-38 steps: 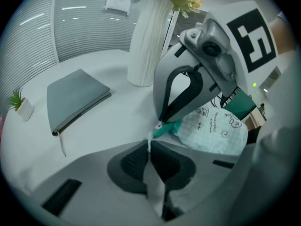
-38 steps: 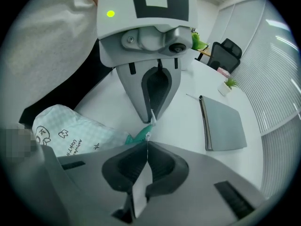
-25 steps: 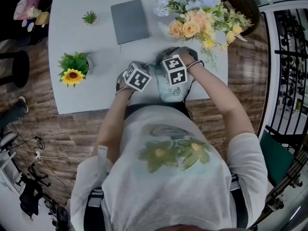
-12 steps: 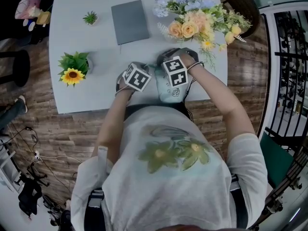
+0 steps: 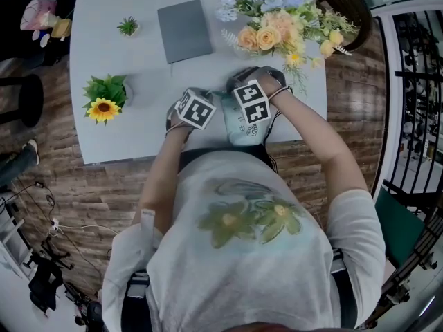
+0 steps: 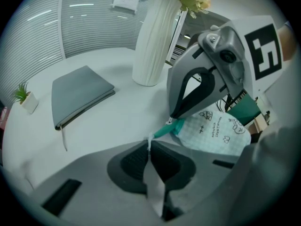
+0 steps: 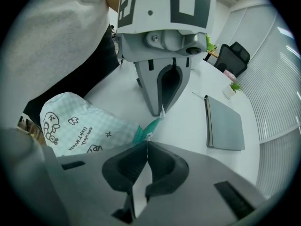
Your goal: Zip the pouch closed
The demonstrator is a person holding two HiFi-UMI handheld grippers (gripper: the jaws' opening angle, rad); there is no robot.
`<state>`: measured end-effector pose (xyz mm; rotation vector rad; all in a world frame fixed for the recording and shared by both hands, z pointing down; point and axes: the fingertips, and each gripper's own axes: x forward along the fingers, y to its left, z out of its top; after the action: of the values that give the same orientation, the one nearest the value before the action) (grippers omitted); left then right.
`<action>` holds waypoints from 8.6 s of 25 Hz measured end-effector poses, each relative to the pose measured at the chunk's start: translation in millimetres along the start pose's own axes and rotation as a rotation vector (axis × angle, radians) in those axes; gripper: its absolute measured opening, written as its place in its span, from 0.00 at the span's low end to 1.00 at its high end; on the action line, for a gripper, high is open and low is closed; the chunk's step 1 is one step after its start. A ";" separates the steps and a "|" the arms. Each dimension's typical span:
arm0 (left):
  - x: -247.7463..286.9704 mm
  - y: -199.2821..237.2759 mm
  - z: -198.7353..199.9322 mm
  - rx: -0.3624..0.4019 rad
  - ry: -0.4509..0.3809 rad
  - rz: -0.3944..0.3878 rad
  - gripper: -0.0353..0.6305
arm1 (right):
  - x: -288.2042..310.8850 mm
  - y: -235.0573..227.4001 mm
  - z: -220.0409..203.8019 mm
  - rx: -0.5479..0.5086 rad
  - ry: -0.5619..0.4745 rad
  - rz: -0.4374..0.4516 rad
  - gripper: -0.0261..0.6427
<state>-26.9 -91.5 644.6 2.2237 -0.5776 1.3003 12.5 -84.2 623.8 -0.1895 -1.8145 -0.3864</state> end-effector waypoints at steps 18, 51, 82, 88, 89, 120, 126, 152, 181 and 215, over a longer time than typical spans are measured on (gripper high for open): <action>0.4 0.1 -0.2 -0.020 0.006 0.009 0.09 | -2.7 8.1 -9.8 -0.013 0.030 0.002 0.07; 2.3 5.0 2.0 -0.162 0.035 0.114 0.09 | -8.3 13.5 -24.0 -0.032 0.043 -0.026 0.07; 1.7 8.4 2.8 -0.250 0.077 0.198 0.09 | -19.0 22.5 -31.8 0.003 -0.039 -0.020 0.07; 2.6 8.0 1.8 -0.289 0.073 0.193 0.09 | -25.9 24.4 -46.1 0.023 -0.031 -0.037 0.07; 1.4 9.2 2.5 -0.286 0.070 0.201 0.09 | -26.7 24.5 -45.6 0.032 -0.044 -0.045 0.07; 1.8 10.9 3.3 -0.354 0.082 0.254 0.09 | -25.6 39.4 -55.3 0.027 -0.148 -0.094 0.07; 2.4 12.3 2.8 -0.361 0.093 0.246 0.09 | -25.5 38.1 -57.1 0.028 -0.148 -0.111 0.07; -9.9 25.4 7.7 -0.371 0.064 0.338 0.09 | -29.1 47.3 -78.2 0.038 -0.134 -0.142 0.07; -10.5 24.3 5.8 -0.374 0.074 0.363 0.09 | -22.7 59.5 -96.0 0.160 -0.124 -0.171 0.07; -111.1 -24.6 44.7 -0.418 -0.554 0.292 0.15 | -124.6 38.6 -61.1 1.145 -0.439 -0.568 0.14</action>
<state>-33.0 -87.1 522.6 2.1727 -1.2871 0.5794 114.7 -61.2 525.0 1.1217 -2.2245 0.3819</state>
